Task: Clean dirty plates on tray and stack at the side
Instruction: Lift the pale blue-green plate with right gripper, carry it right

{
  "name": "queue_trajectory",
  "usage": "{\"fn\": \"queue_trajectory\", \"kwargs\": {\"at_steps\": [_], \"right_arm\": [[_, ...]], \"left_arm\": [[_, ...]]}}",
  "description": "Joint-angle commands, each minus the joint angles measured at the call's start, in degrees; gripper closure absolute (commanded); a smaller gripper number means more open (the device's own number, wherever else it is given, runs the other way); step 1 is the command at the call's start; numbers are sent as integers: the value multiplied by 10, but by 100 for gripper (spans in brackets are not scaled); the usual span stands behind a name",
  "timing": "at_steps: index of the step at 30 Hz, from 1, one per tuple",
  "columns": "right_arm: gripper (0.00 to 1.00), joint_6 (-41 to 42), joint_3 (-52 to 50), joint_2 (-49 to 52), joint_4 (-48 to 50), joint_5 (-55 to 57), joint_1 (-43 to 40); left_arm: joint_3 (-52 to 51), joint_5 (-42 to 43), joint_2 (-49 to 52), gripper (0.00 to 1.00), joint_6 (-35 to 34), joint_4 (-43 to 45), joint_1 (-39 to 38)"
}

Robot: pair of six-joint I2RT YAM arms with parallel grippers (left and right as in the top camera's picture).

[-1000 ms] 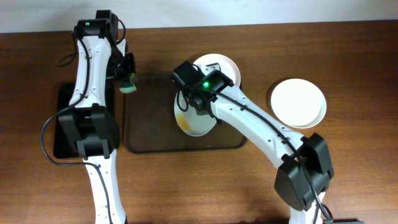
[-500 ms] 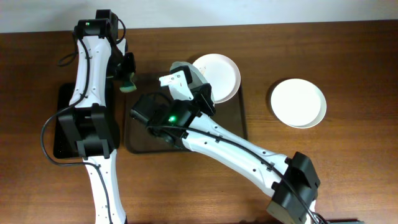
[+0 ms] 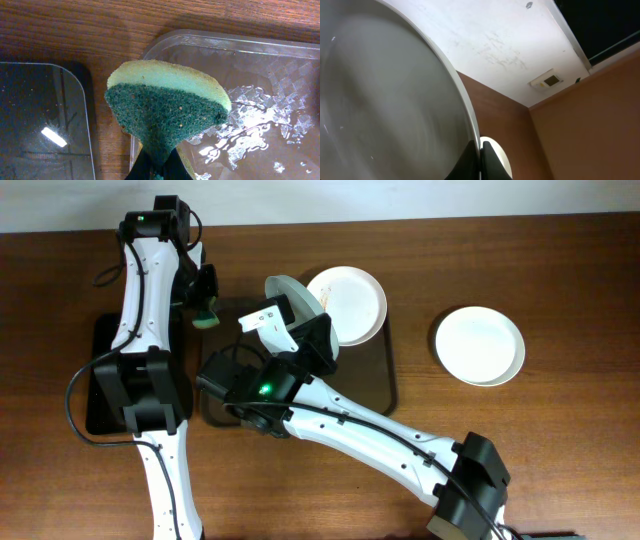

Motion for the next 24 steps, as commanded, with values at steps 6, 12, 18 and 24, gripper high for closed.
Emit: {"fn": "queue_trajectory", "kwargs": {"at_steps": [6, 12, 18, 24], "right_arm": [[96, 9, 12, -38, 0, -354, -108], [96, -87, 12, -93, 6, -762, -365], [96, -126, -5, -92, 0, -892, -653], [96, -122, -111, -90, 68, -834, -802]], "left_arm": [[0, 7, 10, 99, 9, 1, 0], [0, 19, 10, 99, 9, 1, 0], [0, 19, 10, 99, 9, 1, 0], [0, 19, 10, 99, 9, 12, -11]]}}
